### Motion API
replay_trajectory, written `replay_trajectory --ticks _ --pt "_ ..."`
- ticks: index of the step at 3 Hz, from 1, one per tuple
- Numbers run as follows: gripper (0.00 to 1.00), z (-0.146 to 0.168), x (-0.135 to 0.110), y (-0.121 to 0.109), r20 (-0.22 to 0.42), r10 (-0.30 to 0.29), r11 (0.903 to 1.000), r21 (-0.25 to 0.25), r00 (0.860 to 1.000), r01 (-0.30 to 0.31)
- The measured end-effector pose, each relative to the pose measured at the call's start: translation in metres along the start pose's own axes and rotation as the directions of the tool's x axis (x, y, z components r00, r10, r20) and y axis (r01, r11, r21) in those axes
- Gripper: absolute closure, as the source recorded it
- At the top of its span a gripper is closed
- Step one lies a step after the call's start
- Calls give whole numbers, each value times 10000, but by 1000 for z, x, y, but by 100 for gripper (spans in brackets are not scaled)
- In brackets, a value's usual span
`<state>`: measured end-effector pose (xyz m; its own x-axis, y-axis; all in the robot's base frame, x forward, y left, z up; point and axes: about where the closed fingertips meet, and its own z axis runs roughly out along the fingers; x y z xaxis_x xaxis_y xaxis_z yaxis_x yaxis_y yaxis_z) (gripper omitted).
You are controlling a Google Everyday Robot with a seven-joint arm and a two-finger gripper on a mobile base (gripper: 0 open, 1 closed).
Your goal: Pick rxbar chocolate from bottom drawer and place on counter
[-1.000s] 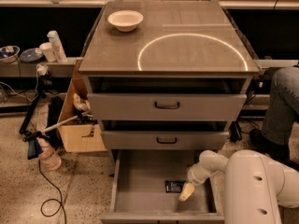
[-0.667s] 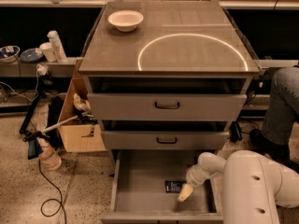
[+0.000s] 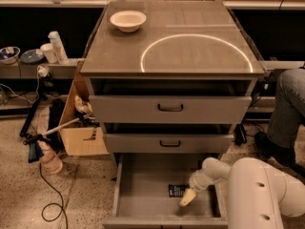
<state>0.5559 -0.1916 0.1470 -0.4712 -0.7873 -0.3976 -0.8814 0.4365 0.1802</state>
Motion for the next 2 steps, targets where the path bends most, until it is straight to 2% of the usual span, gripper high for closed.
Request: replay_trajectory --ticks 2 --pt "0 13 -5 -4 -397 2 9964 849 9992 31"
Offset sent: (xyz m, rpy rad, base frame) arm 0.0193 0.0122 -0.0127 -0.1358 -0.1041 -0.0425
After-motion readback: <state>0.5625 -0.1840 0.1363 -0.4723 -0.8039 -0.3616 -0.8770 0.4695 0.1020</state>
